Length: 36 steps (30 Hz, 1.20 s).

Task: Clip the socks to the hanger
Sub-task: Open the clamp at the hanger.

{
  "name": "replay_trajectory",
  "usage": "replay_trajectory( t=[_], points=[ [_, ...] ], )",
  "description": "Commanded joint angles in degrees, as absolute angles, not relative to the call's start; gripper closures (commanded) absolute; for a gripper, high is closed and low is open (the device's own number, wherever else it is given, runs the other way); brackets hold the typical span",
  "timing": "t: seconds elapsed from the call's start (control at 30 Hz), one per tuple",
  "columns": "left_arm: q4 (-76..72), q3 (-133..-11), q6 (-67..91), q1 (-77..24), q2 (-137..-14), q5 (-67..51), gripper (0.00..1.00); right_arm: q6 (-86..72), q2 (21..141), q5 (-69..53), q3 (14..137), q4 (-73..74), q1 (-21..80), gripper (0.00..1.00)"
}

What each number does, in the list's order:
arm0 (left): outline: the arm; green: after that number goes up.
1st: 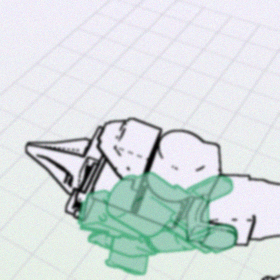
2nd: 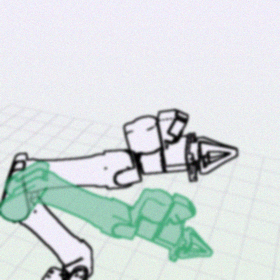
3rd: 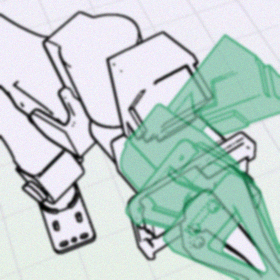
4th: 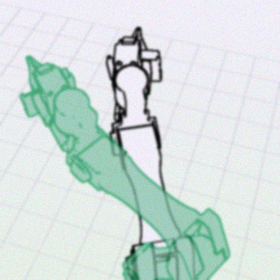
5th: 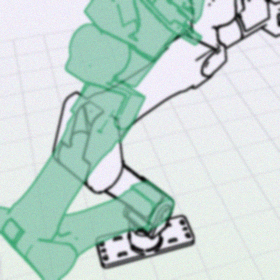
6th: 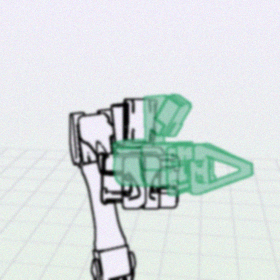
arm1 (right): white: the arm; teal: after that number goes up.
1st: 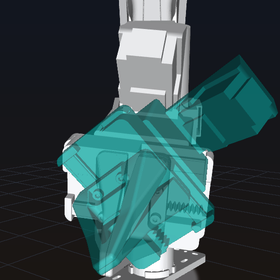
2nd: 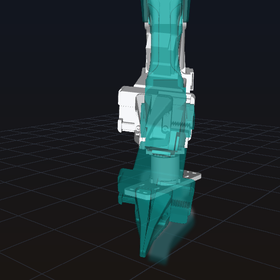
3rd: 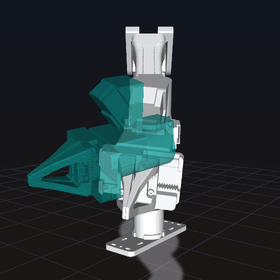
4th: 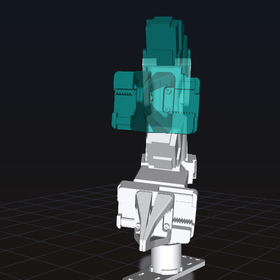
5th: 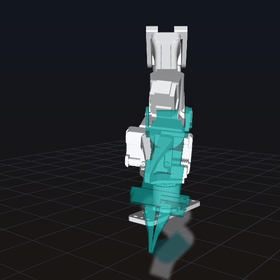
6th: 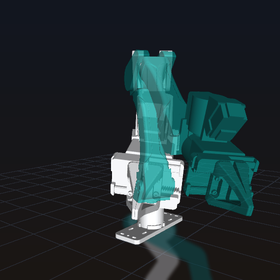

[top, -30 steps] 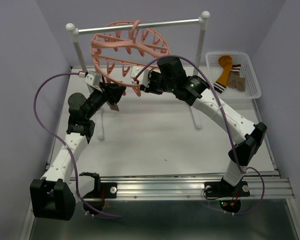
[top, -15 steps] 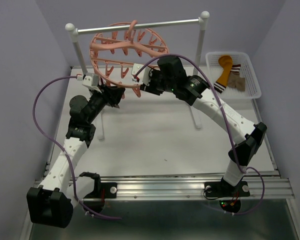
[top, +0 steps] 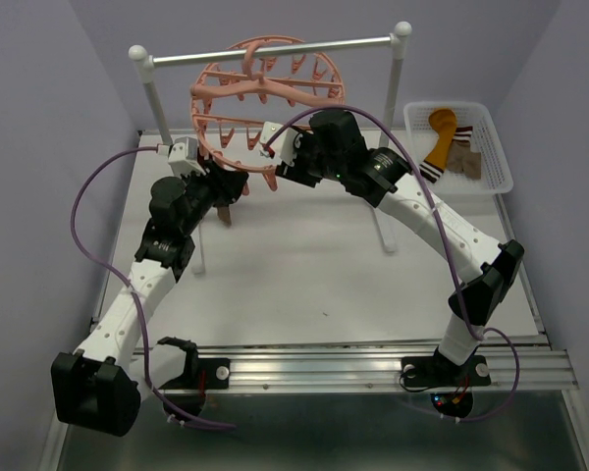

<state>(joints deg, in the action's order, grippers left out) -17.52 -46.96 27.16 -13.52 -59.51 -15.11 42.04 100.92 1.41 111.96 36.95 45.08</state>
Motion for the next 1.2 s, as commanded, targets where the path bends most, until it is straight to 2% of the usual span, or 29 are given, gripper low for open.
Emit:
replay_trajectory(
  t=[0.0, 0.33, 0.43, 0.5, 0.57, 0.83, 1.07, 1.17],
  points=[
    [-19.5, -49.9, 29.8, -14.1, -57.8, -13.0, 1.00, 40.7, 99.0, 2.9, 112.6, 33.0, 44.8, 0.44],
    [-17.6, -52.0, 32.4, -14.6, -58.3, -12.8, 1.00, 38.8, 96.9, 2.6, 110.7, 31.8, 44.8, 0.43],
    [-16.6, -51.9, 34.1, -14.7, -57.7, -10.2, 1.00, 38.6, 95.2, 2.8, 108.8, 30.9, 44.8, 0.24],
    [-16.2, -52.0, 34.6, -14.9, -57.8, -9.4, 1.00, 37.6, 93.7, 3.4, 107.8, 30.5, 44.8, 0.06],
    [-15.8, -52.4, 34.9, -15.2, -58.4, -9.2, 1.00, 37.1, 91.9, 3.4, 106.8, 30.1, 44.8, 0.00],
    [-13.8, -54.7, 33.5, -19.1, -60.4, -4.8, 1.00, 32.4, 85.8, 6.9, 102.1, 28.7, 44.8, 0.00],
    [-13.6, -55.5, 34.3, -20.6, -61.5, -4.1, 1.00, 20.6, 78.8, 17.9, 94.6, 25.4, 44.8, 0.00],
    [-18.6, -53.1, 34.0, -20.6, -61.3, -5.5, 1.00, 17.5, 74.7, 20.8, 89.4, 22.3, 44.8, 0.00]
  ],
)
